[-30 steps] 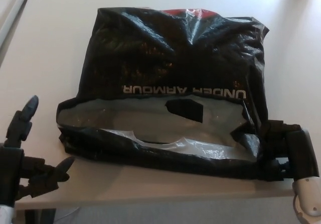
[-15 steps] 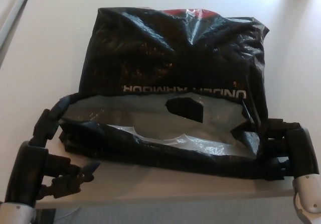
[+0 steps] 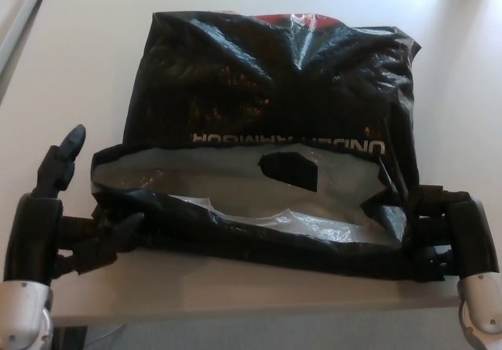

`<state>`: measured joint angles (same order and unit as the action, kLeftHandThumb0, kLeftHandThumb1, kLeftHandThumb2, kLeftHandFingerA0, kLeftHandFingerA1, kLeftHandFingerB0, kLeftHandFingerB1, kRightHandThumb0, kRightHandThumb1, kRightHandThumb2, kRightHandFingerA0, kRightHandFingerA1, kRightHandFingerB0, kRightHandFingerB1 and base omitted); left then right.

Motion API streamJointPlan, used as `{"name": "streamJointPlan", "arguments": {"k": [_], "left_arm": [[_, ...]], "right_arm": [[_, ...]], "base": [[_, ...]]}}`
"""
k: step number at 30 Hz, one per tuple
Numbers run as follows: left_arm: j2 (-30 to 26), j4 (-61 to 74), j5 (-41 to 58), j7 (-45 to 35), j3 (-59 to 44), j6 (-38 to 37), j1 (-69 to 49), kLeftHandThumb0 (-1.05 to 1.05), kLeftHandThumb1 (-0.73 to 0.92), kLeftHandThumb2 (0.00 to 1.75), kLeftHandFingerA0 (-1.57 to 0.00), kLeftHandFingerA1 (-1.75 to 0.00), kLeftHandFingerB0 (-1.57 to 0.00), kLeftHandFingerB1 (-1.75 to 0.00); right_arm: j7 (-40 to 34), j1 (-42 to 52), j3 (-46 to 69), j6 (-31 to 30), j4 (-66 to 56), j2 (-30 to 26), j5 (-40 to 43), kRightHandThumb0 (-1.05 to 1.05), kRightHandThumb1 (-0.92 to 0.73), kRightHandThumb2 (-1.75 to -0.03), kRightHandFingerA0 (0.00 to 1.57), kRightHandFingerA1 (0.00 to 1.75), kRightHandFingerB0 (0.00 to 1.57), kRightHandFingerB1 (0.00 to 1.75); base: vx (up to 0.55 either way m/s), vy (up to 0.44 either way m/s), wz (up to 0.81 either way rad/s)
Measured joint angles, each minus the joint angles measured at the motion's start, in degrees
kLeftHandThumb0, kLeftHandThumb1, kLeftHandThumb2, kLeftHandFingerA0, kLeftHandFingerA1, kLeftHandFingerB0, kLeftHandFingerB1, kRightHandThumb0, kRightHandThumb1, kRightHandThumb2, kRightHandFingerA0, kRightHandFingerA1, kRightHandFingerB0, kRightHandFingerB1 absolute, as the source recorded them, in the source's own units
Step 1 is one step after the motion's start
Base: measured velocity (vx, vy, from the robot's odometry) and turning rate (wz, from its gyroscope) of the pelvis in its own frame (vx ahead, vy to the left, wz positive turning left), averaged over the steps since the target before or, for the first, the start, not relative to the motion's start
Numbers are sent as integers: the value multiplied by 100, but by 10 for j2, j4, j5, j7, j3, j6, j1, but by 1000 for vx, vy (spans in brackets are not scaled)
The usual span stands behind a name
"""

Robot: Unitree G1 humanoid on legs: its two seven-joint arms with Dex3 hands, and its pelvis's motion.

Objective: A plastic bag is kept infront of the robot in the middle of the desk and the robot uses both its hands to grab it from the top and lifts it up and then releases it.

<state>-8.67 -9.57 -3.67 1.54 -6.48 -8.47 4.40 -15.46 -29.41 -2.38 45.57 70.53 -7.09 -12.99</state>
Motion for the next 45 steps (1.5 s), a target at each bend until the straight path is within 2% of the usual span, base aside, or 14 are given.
{"name": "streamJointPlan", "arguments": {"k": [13,20,21,23,24,28,30,31,34,35,36,41,43,45], "left_arm": [[-12,-47,-4,7,-21,1,13,-42,44,69,-7,-28,0,-17],[-10,-45,8,-4,-22,2,13,-39,49,58,-7,-23,-1,-21],[-9,-44,10,-6,-22,2,13,-43,33,73,-1,-31,0,-32],[-7,-43,16,-12,-22,4,13,-46,33,73,0,-29,0,-31],[-7,-42,20,-17,-22,6,13,-48,33,72,-3,-32,0,-30],[-7,-37,27,-31,-19,15,18,-48,48,57,-15,-28,-2,-25],[-7,-33,28,-34,-17,23,21,-48,49,55,-19,-28,-1,-29],[-6,-29,29,-36,-15,29,24,-47,48,58,-19,-30,-3,-24],[-2,-19,32,-42,-8,41,30,-52,36,71,-13,-41,0,-27],[-1,-17,33,-44,-6,45,31,-53,35,71,-13,-41,0,-27],[0,-14,35,-46,-4,49,32,-52,35,70,-14,-41,-1,-28],[5,1,38,-49,10,75,40,-51,44,67,-13,-32,-3,-22],[5,6,38,-49,15,89,43,-53,41,67,-10,-28,-2,-25],[3,7,38,-53,18,106,49,-50,31,72,-7,-33,0,-34]], "right_arm": [[-6,2,-2,0,-2,0,-2,-104,-67,-104,150,148,139,141],[-6,2,-2,-1,-2,0,-1,-72,-42,-107,157,151,156,148],[-6,2,-2,-1,-2,0,-1,-72,-42,-107,157,151,156,148],[-5,2,-2,-1,-1,1,0,-74,-44,-108,157,152,156,149],[-5,2,-1,-1,-1,1,0,-102,-66,-103,151,148,140,141],[-4,1,-1,-1,-1,1,-1,-101,-65,-102,149,148,139,142],[-4,1,0,-1,-1,1,-1,-73,-42,-106,157,151,154,147],[-3,1,0,0,0,1,0,-102,-66,-102,149,148,139,142],[-3,1,1,0,-1,1,-1,-102,-66,-102,149,148,139,142],[-3,1,0,0,-1,1,-1,-73,-43,-108,157,152,155,149],[-3,1,1,0,0,1,-1,-100,-65,-103,150,149,141,143],[-4,1,2,-2,0,2,0,-105,-68,-103,151,149,139,141],[-1,1,6,-3,0,3,2,-72,-40,-106,157,151,157,149],[2,1,9,-3,0,4,5,-100,-64,-105,152,149,143,142]], "base": [[0,0,0],[0,0,0],[0,0,0],[0,0,0],[0,0,0],[0,0,0],[0,0,0],[0,0,0],[0,0,0],[0,0,0],[0,0,0],[0,0,0],[0,0,0],[0,0,0]]}}
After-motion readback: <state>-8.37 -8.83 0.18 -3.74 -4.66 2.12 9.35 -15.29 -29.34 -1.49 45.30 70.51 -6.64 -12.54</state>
